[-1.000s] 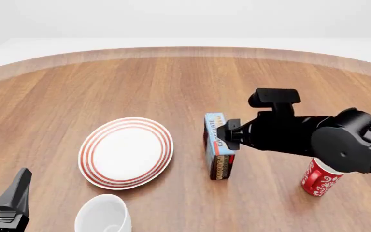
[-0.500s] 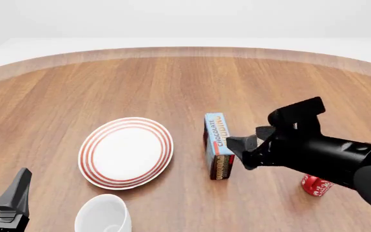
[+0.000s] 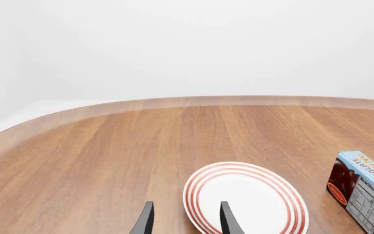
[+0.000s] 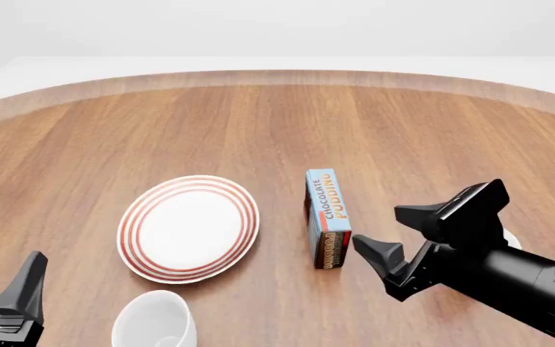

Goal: Pick up the white mug and put it on the plate, and put the chocolate pudding to the right of the plate.

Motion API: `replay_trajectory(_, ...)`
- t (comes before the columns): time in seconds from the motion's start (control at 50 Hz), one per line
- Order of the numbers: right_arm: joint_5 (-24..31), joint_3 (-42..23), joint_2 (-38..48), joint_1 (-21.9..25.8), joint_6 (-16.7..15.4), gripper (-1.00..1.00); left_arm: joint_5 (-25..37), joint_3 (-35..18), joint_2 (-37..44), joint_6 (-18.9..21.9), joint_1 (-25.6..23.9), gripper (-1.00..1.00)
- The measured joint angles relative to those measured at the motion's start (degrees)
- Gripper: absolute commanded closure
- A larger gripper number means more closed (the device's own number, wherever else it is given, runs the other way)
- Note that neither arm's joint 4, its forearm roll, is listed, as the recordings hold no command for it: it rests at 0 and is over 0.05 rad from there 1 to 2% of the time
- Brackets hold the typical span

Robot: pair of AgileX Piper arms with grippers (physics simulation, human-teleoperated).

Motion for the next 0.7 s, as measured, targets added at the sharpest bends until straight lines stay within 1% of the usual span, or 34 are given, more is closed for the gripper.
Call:
replay_trajectory(0.16, -2.2, 1.6, 1.1, 1.8, -1.2, -1.00, 0.0, 0.0, 0.0, 0.0, 0.0, -1.00)
replay_trajectory(0.36, -4.2, 2.1, 3.5, 4.4, -1.6, -1.00, 0.0, 0.0, 0.0, 0.0, 0.0, -1.00)
replay_trajectory(0.7, -5.1, 1.2, 7.0, 9.5, -0.1, -1.00, 0.0, 0.0, 0.0, 0.0, 0.0, -1.00)
